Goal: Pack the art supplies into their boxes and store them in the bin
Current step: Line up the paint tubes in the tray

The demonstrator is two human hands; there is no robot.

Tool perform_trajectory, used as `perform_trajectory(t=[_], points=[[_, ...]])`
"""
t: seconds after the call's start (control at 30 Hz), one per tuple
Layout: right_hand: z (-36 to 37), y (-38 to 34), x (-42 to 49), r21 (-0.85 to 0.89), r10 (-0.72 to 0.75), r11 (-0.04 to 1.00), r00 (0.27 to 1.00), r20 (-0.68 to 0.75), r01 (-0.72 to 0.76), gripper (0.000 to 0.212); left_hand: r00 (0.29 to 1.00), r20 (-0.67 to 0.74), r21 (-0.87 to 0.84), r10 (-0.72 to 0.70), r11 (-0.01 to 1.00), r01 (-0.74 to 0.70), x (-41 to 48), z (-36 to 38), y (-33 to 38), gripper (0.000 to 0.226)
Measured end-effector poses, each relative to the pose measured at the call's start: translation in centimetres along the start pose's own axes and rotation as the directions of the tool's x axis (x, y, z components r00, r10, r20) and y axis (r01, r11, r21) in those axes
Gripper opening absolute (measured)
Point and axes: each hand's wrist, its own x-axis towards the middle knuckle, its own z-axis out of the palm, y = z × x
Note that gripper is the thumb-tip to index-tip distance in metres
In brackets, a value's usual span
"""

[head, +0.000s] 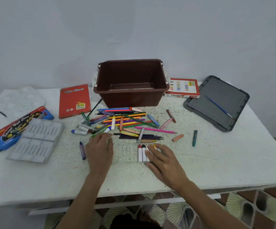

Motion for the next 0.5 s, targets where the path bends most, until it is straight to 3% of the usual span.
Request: perform_trajectory(t=[0.23, 0.5], points=[[-0.1, 0.1, 0.0, -0.002, 0.0, 1.0, 1.0, -0.004, 0.0, 0.039, 0.998, 0.057, 0.231, -0.001, 0.973, -0.012, 2.0, 0.2, -1.1, 0.011], [-0.1, 0.0, 0.0, -0.009, 0.008, 1.0, 1.0, 0.009, -0.008, 0.039, 0.976, 0.187, 0.155, -0.111, 0.984, 0.082, 2.7, 0.0, -0.9, 0.027]])
